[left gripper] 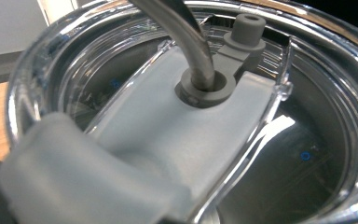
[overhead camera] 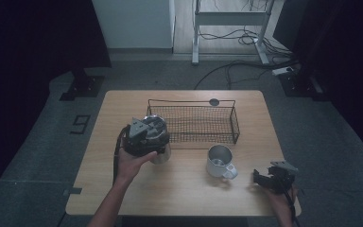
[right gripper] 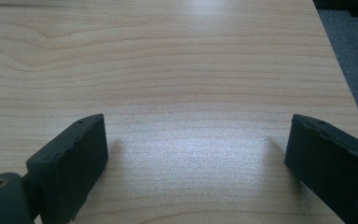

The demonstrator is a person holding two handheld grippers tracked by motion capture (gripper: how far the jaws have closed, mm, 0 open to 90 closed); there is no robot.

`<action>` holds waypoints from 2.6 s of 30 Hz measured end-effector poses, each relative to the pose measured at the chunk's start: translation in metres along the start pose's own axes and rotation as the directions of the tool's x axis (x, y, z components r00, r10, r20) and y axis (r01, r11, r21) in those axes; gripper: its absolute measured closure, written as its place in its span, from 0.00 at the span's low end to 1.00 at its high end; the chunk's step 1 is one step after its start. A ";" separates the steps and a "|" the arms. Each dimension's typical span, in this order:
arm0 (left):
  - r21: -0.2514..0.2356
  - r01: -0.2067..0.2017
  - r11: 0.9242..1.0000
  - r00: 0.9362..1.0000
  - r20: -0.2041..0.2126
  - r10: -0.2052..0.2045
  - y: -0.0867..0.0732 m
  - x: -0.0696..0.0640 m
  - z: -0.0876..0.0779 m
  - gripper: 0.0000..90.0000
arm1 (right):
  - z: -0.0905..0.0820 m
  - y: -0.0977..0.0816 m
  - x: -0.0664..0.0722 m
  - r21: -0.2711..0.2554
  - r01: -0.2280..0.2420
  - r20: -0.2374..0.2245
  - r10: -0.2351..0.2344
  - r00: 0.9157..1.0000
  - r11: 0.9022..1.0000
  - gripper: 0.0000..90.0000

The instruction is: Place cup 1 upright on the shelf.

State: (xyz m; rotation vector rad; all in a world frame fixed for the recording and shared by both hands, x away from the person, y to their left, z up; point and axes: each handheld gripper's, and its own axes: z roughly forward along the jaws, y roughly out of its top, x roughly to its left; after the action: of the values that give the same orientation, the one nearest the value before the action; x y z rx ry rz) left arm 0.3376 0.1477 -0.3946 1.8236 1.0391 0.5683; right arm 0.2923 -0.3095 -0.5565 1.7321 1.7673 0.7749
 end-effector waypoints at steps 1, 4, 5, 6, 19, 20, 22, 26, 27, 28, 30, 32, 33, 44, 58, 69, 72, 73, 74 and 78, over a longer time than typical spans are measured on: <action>0.000 -0.004 1.000 1.000 -0.004 0.004 0.001 0.000 0.000 0.04 | 0.000 0.000 0.000 0.000 0.000 0.000 0.000 1.000 1.000 0.06; 0.003 -0.008 1.000 1.000 -0.011 0.008 0.004 0.000 0.002 0.04 | 0.000 0.000 0.000 0.000 0.000 0.000 0.000 1.000 1.000 0.06; 0.003 -0.010 1.000 1.000 -0.012 0.010 0.005 0.001 0.002 0.04 | 0.000 0.000 0.000 0.001 -0.001 0.000 0.001 1.000 1.000 0.06; 0.001 -0.008 1.000 1.000 -0.013 0.008 0.006 0.001 0.003 0.04 | 0.000 0.000 0.000 0.000 -0.001 0.000 0.001 1.000 1.000 0.06; -0.015 0.015 1.000 1.000 -0.013 -0.015 0.013 0.012 -0.001 0.04 | -0.001 0.000 -0.001 -0.005 -0.003 0.008 0.003 1.000 1.000 0.08; -0.021 0.022 1.000 1.000 -0.010 -0.023 0.015 0.014 -0.002 0.04 | 0.000 0.000 -0.001 -0.005 -0.004 0.009 0.004 1.000 1.000 0.08; -0.023 0.023 0.999 1.000 -0.009 -0.023 0.016 0.014 -0.002 0.04 | 0.000 0.000 -0.001 -0.006 -0.005 0.009 0.005 1.000 1.000 0.08; -0.024 0.009 1.000 1.000 -0.018 -0.009 0.021 0.014 -0.001 0.04 | 0.000 0.000 -0.001 -0.006 -0.003 0.009 0.003 1.000 1.000 0.08; -0.022 -0.003 1.000 1.000 -0.026 0.002 0.022 0.013 0.000 0.04 | 0.000 0.000 -0.001 -0.006 -0.003 0.009 0.003 1.000 1.000 0.08; -0.022 -0.003 1.000 1.000 -0.026 0.002 0.022 0.013 0.000 0.04 | 0.000 0.000 -0.001 -0.006 -0.003 0.009 0.003 1.000 1.000 0.08; -0.018 -0.014 1.000 0.999 -0.031 0.014 0.024 0.012 0.001 0.04 | -0.001 0.000 -0.001 -0.007 -0.007 0.010 0.007 1.000 1.000 0.10; -0.018 -0.013 1.000 1.000 -0.027 0.013 0.026 0.012 0.002 0.04 | -0.001 0.000 -0.001 -0.011 -0.012 0.015 0.012 1.000 1.000 0.11; -0.020 -0.012 1.000 1.000 -0.025 0.011 0.028 0.013 0.003 0.04 | -0.001 0.000 -0.001 -0.012 -0.013 0.016 0.013 1.000 1.000 0.11; -0.002 -0.013 1.000 0.999 -0.034 0.013 0.032 0.013 0.017 0.04 | -0.001 0.000 -0.001 -0.013 -0.013 0.016 0.013 1.000 1.000 0.11; -0.003 0.002 1.000 0.999 -0.052 -0.002 0.040 0.017 0.031 0.04 | -0.001 -0.001 -0.001 -0.017 -0.014 0.018 0.015 1.000 1.000 0.12; -0.013 0.025 1.000 0.998 -0.055 -0.025 0.046 0.021 0.037 0.04 | -0.001 -0.001 -0.002 -0.018 -0.015 0.017 0.015 1.000 1.000 0.13; -0.015 0.021 1.000 0.999 -0.048 -0.021 0.046 0.020 0.040 0.04 | -0.001 -0.001 -0.002 -0.018 -0.016 0.018 0.016 1.000 1.000 0.14; -0.015 0.021 1.000 0.999 -0.040 -0.021 0.046 0.019 0.043 0.04 | -0.001 -0.001 -0.002 -0.018 -0.016 0.018 0.016 1.000 1.000 0.14; -0.015 0.021 1.000 0.999 -0.040 -0.021 0.046 0.019 0.043 0.04 | -0.001 -0.001 -0.002 -0.018 -0.016 0.018 0.016 1.000 1.000 0.14; -0.010 0.014 1.000 0.999 -0.038 -0.015 0.051 0.018 0.050 0.04 | -0.001 -0.001 -0.002 -0.019 -0.016 0.018 0.016 1.000 1.000 0.14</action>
State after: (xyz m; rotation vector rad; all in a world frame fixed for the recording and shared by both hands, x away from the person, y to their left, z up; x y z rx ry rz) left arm 0.4052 0.1278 -0.3737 1.8014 1.0725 0.6010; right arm 0.2909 -0.3113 -0.5561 1.7377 1.7310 0.7771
